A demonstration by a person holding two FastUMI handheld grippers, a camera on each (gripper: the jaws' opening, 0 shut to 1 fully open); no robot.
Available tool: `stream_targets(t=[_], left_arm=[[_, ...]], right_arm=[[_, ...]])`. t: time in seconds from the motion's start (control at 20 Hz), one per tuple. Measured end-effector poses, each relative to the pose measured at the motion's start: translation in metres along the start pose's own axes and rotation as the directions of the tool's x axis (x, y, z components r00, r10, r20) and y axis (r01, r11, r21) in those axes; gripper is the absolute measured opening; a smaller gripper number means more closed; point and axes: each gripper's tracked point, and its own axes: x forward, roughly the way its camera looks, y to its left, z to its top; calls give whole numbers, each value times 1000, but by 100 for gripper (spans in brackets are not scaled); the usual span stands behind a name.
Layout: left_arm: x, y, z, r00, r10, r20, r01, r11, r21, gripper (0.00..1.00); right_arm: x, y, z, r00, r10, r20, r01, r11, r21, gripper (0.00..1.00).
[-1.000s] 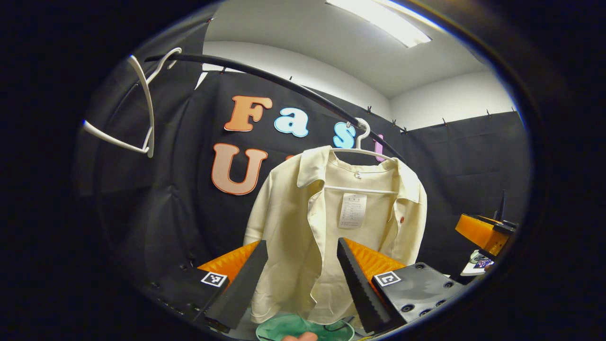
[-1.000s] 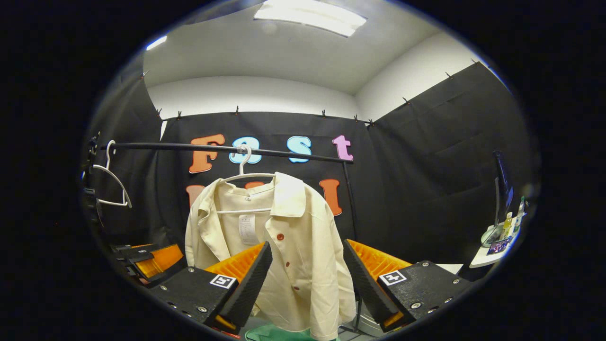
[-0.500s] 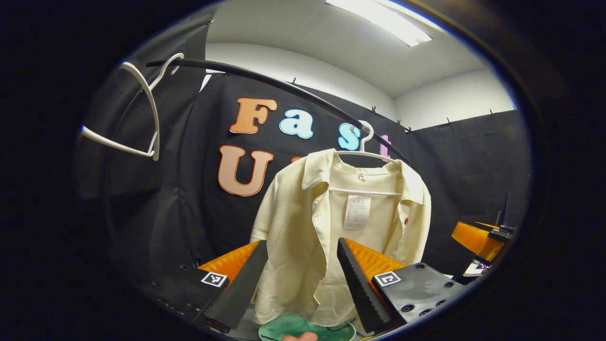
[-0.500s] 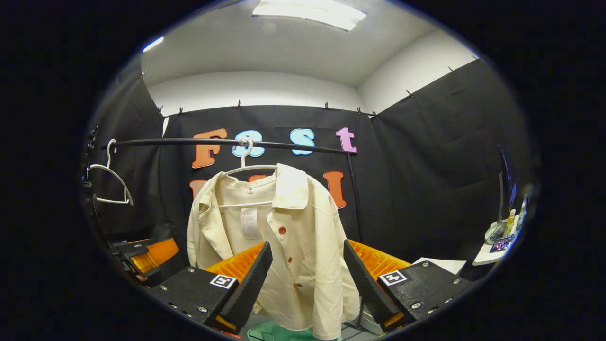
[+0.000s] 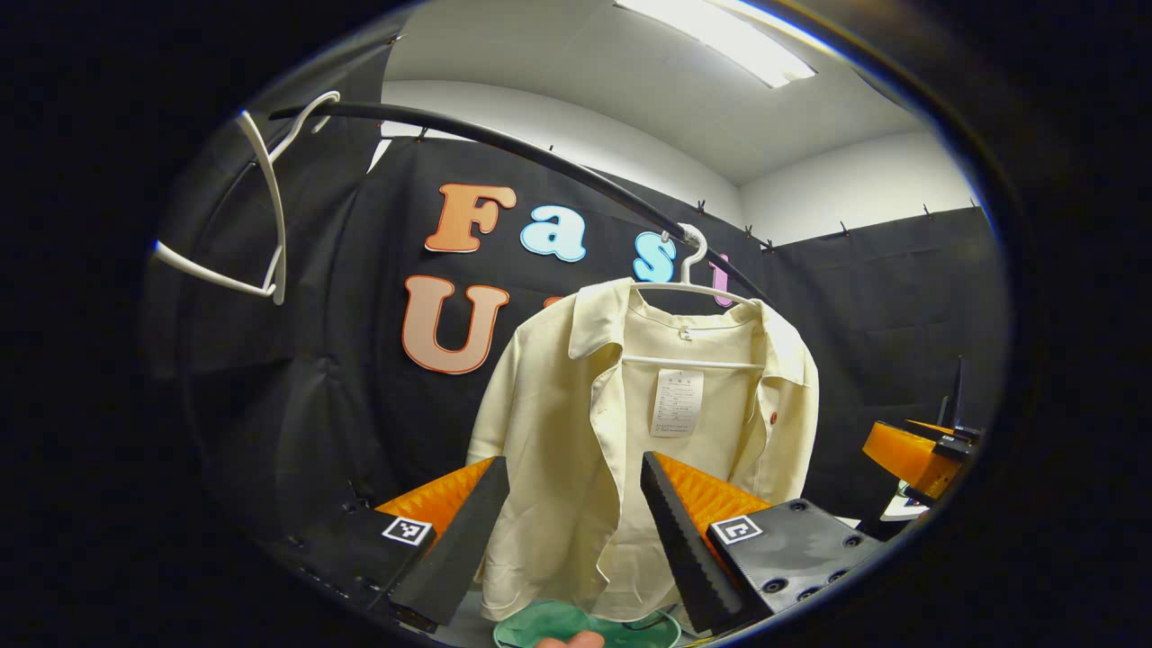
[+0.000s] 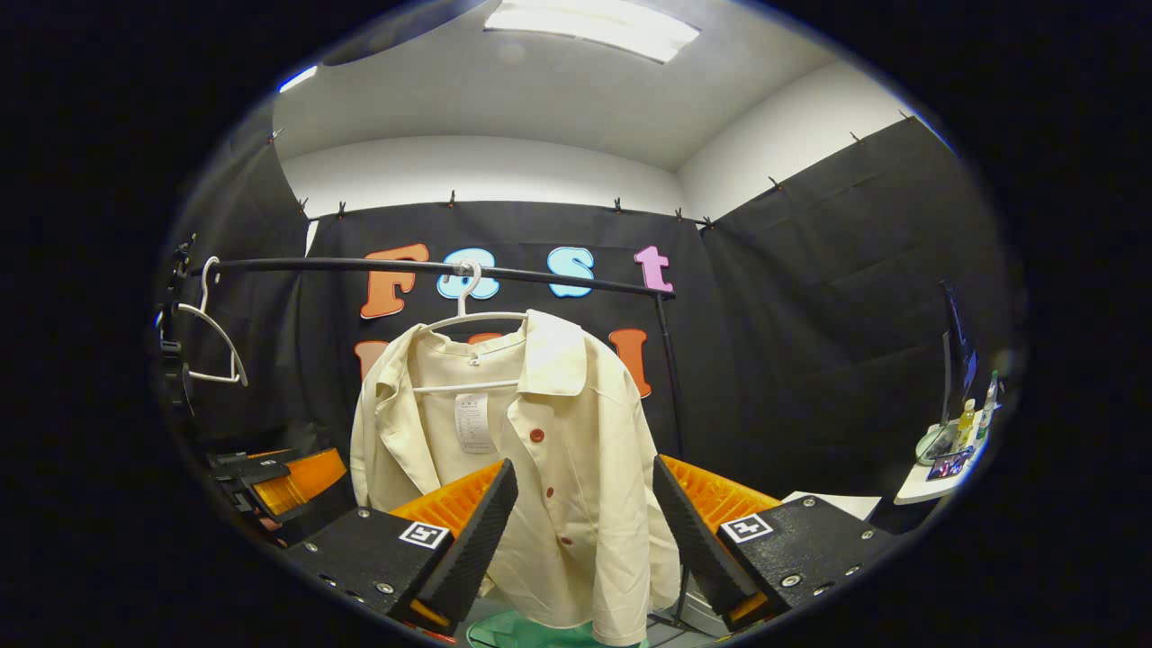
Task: Grasp the clothes on the hanger with both hands and then place them into the laundry hamper below.
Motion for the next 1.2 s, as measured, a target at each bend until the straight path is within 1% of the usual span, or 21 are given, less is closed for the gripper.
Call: stream_targets(t=[0.05, 0.1, 0.2, 0.25, 0.35, 0.5, 0.6, 0.65, 0.7, 0.8, 0.9, 1.0, 1.05, 1.1, 1.15, 1.2], left_arm=[[-1, 1, 2, 1000, 2, 4, -2, 1000, 6, 93], [-1, 3, 2, 1000, 4, 7, -4, 1000, 10, 96], [-5, 6, 4, 1000, 9, 13, -9, 1000, 16, 96], [-7, 9, 6, 1000, 13, 14, -13, 1000, 17, 96], [-14, 13, 7, 1000, 18, 13, -18, 1000, 13, 96], [-20, 20, 9, 999, 29, 18, -30, 1000, 9, 96], [-23, 24, 12, 999, 38, 27, -38, 999, 9, 96], [-23, 26, 14, 999, 41, 33, -41, 999, 9, 97], [-23, 26, 14, 998, 45, 38, -45, 999, 10, 96], [-22, 32, 17, 998, 46, 50, -47, 999, 13, 96], [-22, 35, 17, 997, 52, 58, -53, 998, 16, 96], [-18, 37, 12, 998, 47, 47, -48, 999, 11, 96], [-17, 36, 11, 998, 44, 43, -45, 999, 10, 96], [-14, 35, 9, 998, 39, 40, -40, 999, 7, 96], [-11, 34, 8, 999, 31, 37, -31, 1000, 4, 96], [-8, 30, 7, 999, 22, 34, -22, 1000, 4, 96]], right_arm=[[7, 6, -2, 1000, 13, -3, -13, 1000, -5, 94], [15, 12, -4, 1000, 27, -9, -27, 1000, -8, 94], [35, 25, -11, 998, 62, -26, -63, 998, -4, 94], [48, 29, -15, 997, 67, -36, -67, 998, -15, 94], [77, 30, -21, 998, 39, -48, -41, 998, -41, 94], [125, 38, -33, 998, 6, -61, -8, 999, -39, 94], [158, 33, -50, 995, -52, -83, 47, 997, -62, 94], [170, 24, -57, 990, -101, -95, 94, 992, -83, 94], [178, 11, -64, 981, -165, -106, 155, 983, -102, 94], [181, -3, -69, 967, -230, -106, 221, 971, -95, 94], [175, -16, -65, 960, -266, -86, 259, 962, -87, 94], [170, -26, -58, 962, -266, -59, 262, 962, -71, 92], [171, -35, -56, 959, -280, -51, 276, 958, -81, 88], [171, -45, -55, 951, -307, -48, 301, 948, -104, 86], [168, -54, -55, 944, -327, -53, 319, 940, -118, 81], [168, -60, -54, 942, -330, -58, 323, 940, -112, 79]])
